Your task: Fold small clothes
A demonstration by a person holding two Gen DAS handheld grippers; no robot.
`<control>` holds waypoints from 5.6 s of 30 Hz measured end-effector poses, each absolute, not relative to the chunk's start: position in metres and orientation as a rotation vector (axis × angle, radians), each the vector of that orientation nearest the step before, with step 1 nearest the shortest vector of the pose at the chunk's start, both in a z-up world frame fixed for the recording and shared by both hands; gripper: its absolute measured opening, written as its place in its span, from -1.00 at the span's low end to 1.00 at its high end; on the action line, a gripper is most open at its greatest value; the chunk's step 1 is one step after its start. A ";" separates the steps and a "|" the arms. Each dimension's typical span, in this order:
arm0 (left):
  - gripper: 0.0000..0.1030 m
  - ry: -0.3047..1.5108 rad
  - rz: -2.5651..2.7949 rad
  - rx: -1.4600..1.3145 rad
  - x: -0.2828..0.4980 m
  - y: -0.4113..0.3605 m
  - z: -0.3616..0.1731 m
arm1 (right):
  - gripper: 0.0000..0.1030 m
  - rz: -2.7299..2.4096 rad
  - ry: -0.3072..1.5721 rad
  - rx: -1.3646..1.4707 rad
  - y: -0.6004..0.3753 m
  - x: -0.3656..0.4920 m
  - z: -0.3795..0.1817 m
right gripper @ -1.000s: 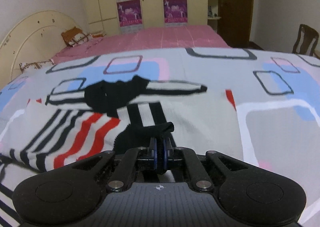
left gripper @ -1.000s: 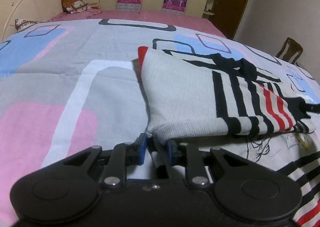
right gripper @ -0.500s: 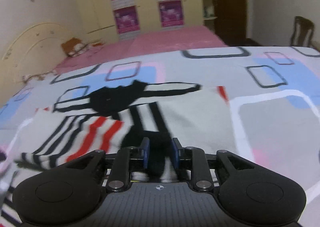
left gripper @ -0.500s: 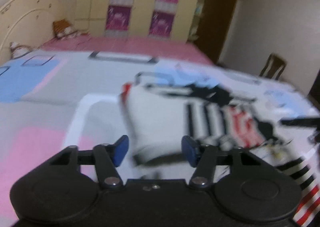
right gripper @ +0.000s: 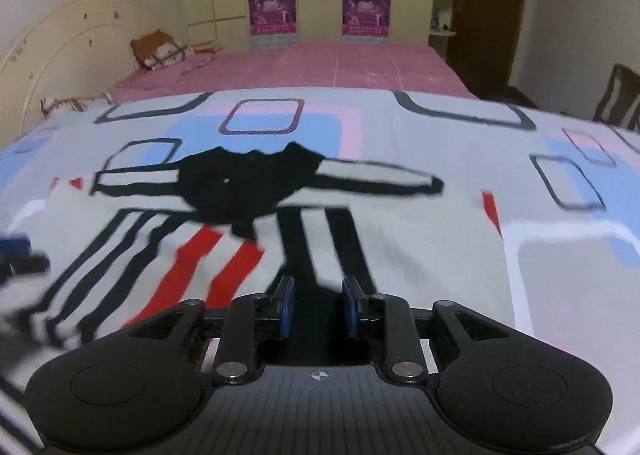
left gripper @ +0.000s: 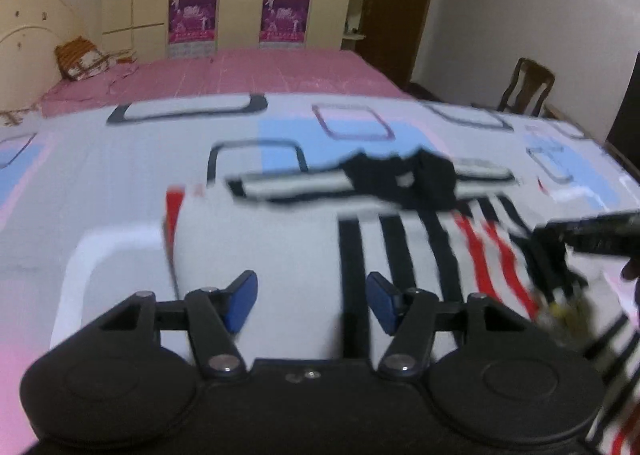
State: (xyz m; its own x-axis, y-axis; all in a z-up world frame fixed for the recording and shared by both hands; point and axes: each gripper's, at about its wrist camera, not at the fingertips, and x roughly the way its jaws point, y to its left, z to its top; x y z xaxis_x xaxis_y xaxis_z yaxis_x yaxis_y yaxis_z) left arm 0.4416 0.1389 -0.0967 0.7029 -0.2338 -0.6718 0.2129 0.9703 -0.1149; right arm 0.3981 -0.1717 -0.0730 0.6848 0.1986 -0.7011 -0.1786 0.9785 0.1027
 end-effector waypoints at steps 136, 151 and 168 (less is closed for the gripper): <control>0.40 0.813 -0.027 0.025 0.175 0.111 -0.106 | 0.01 0.315 0.781 0.228 -0.315 0.143 -0.052; 0.02 0.905 -0.266 -0.692 0.112 0.173 -0.140 | -0.08 0.391 0.939 0.589 -0.354 0.079 -0.104; -0.43 0.929 -0.340 -0.642 0.134 0.155 -0.146 | -0.64 0.486 0.992 0.802 -0.374 0.096 -0.121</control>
